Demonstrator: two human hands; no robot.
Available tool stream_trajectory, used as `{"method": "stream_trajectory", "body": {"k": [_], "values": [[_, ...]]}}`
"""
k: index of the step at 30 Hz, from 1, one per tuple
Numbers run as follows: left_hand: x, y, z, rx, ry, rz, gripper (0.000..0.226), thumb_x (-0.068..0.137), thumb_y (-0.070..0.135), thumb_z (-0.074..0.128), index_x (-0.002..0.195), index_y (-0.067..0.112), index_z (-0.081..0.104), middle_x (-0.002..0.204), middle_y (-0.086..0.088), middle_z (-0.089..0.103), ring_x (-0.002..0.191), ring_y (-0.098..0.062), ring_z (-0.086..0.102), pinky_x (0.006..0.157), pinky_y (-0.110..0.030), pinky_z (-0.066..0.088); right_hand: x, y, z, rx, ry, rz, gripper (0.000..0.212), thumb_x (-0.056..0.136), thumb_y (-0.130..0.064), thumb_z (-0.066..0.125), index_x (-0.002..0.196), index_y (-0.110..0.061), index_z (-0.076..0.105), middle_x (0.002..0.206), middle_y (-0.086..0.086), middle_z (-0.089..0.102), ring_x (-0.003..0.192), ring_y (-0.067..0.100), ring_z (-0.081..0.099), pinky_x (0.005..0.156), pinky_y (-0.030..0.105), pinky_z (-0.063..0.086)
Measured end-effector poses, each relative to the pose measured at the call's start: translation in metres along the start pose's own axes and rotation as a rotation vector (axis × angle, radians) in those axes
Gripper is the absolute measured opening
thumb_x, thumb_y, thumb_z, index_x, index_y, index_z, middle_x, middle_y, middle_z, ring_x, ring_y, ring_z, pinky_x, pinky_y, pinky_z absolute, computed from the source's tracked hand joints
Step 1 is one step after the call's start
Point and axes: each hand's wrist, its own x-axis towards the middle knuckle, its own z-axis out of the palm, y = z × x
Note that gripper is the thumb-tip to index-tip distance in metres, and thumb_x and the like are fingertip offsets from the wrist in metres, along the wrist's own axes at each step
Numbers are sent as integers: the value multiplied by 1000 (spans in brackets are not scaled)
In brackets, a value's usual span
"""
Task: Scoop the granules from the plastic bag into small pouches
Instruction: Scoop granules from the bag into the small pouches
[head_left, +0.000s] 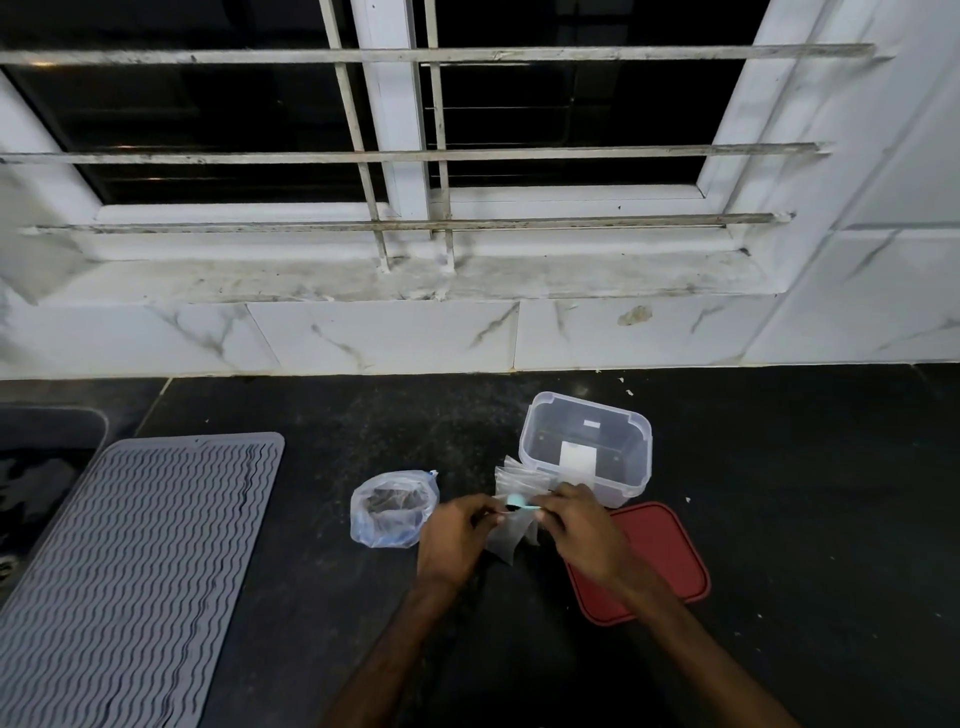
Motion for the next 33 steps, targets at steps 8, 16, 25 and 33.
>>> {"method": "stream_trajectory", "body": {"k": [8, 16, 25, 33], "values": [[1, -3, 2, -78, 10, -31, 12, 85, 31, 71, 96, 30, 76, 95, 13, 75, 87, -3, 67, 84, -30, 55, 1, -1, 15, 323, 217, 167, 26, 90, -4, 62, 106, -20, 75, 101, -6, 64, 96, 8, 58, 89, 20, 46], [-5, -11, 2, -149, 3, -22, 11, 86, 28, 70, 94, 35, 74, 92, 21, 73, 87, 6, 66, 84, -29, 56, 3, 1, 17, 451, 212, 249, 26, 89, -4, 64, 104, -22, 76, 103, -7, 67, 97, 5, 62, 84, 8, 45], [-4, -8, 0, -168, 41, -35, 14, 86, 25, 71, 90, 38, 70, 92, 18, 72, 89, 4, 65, 83, -25, 56, 0, 0, 20, 441, 243, 214, 25, 90, -5, 64, 105, -20, 76, 104, -9, 66, 98, 0, 59, 81, 1, 40], [-6, -8, -1, -176, 30, -55, 8, 87, 26, 71, 91, 32, 71, 90, 17, 73, 86, 6, 66, 82, -24, 57, 1, 0, 22, 428, 250, 217, 22, 92, -7, 63, 103, -22, 75, 102, -12, 67, 96, -1, 60, 86, 10, 46]]}}
